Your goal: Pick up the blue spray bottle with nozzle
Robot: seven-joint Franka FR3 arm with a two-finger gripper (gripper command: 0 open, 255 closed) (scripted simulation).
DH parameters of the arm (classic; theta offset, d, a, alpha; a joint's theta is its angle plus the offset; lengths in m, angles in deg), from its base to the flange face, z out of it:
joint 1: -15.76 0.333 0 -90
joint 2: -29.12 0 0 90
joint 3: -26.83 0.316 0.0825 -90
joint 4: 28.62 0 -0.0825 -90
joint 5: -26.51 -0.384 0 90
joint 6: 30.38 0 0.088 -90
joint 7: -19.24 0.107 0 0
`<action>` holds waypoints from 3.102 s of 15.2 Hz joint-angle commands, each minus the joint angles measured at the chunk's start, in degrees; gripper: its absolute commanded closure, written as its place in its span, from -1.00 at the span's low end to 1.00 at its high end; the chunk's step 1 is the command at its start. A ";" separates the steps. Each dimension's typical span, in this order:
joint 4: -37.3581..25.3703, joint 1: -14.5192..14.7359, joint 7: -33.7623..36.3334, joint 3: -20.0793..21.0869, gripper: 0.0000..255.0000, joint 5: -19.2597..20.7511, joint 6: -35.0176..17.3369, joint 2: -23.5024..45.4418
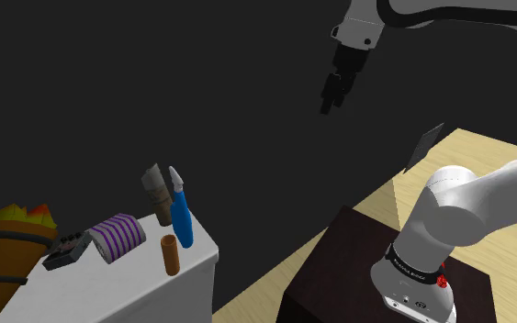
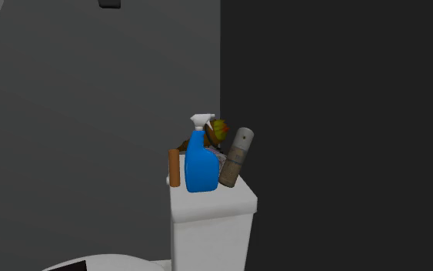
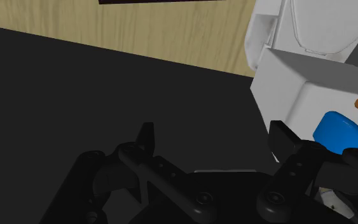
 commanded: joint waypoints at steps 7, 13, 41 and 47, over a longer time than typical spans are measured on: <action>-1.35 1.55 8.38 6.58 -1.00 -3.44 -4.63 7.04; -5.34 2.54 16.64 12.85 -1.00 -5.29 -8.96 16.23; -39.84 11.05 48.17 25.78 -1.00 8.46 -15.98 64.06; -38.83 11.01 48.27 25.73 1.00 8.57 -17.10 64.18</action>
